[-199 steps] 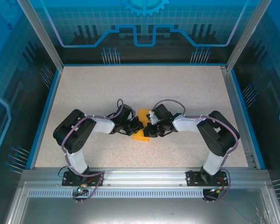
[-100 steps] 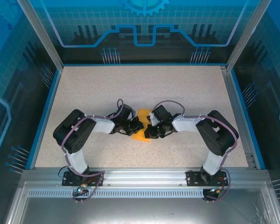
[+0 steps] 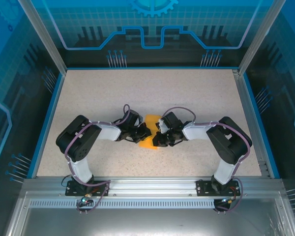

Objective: Fold a paper plane with a square sheet of paper (pick it up from the middle)
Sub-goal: Fold the triangle a second time at the center of the table.

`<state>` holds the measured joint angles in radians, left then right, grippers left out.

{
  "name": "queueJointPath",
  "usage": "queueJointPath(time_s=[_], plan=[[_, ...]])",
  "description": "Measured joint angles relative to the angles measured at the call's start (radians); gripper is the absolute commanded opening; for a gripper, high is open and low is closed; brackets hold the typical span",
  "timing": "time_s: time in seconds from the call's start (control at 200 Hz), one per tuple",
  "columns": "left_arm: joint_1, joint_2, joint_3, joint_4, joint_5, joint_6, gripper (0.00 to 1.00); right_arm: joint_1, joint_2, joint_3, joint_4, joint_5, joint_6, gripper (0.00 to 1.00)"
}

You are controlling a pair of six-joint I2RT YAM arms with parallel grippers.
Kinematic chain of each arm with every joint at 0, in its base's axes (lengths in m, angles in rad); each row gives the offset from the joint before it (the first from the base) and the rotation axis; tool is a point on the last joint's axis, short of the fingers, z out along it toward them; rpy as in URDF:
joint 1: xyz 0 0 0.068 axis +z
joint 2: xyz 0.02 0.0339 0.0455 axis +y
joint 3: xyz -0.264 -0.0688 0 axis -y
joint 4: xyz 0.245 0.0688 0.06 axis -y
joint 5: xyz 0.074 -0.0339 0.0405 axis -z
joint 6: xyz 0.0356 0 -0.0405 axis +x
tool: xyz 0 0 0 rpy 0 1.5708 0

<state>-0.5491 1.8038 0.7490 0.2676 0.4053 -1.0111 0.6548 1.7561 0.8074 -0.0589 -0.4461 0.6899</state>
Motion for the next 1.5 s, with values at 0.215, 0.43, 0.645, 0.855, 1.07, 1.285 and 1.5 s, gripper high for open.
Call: queueJointPath(time_s=[0.215, 0.43, 0.645, 0.855, 1.07, 1.285, 1.5], plan=[[0.0, 0.0, 0.0, 0.0, 0.0, 0.0, 0.0, -0.001, -0.038, -0.003, -0.011, -0.035, 0.018, 0.07], [0.0, 0.0, 0.0, 0.0, 0.0, 0.0, 0.0, -0.018, -0.038, -0.027, 0.01, -0.061, 0.052, 0.07], [0.0, 0.0, 0.0, 0.0, 0.0, 0.0, 0.0, -0.043, -0.01, -0.072, 0.067, -0.097, 0.086, 0.07], [-0.001, 0.0, 0.0, 0.0, -0.001, -0.001, 0.0, -0.058, -0.009, -0.101, 0.121, -0.129, 0.107, 0.08], [-0.002, 0.0, 0.0, 0.0, -0.004, -0.003, 0.0, -0.06, -0.013, -0.101, 0.105, -0.136, 0.095, 0.08], [-0.002, 0.0, 0.0, 0.0, -0.005, -0.004, 0.0, -0.06, -0.032, -0.119, 0.093, -0.138, 0.092, 0.09], [-0.002, 0.0, 0.0, 0.0, -0.007, -0.004, 0.0, -0.06, -0.042, -0.129, 0.086, -0.138, 0.081, 0.09]])
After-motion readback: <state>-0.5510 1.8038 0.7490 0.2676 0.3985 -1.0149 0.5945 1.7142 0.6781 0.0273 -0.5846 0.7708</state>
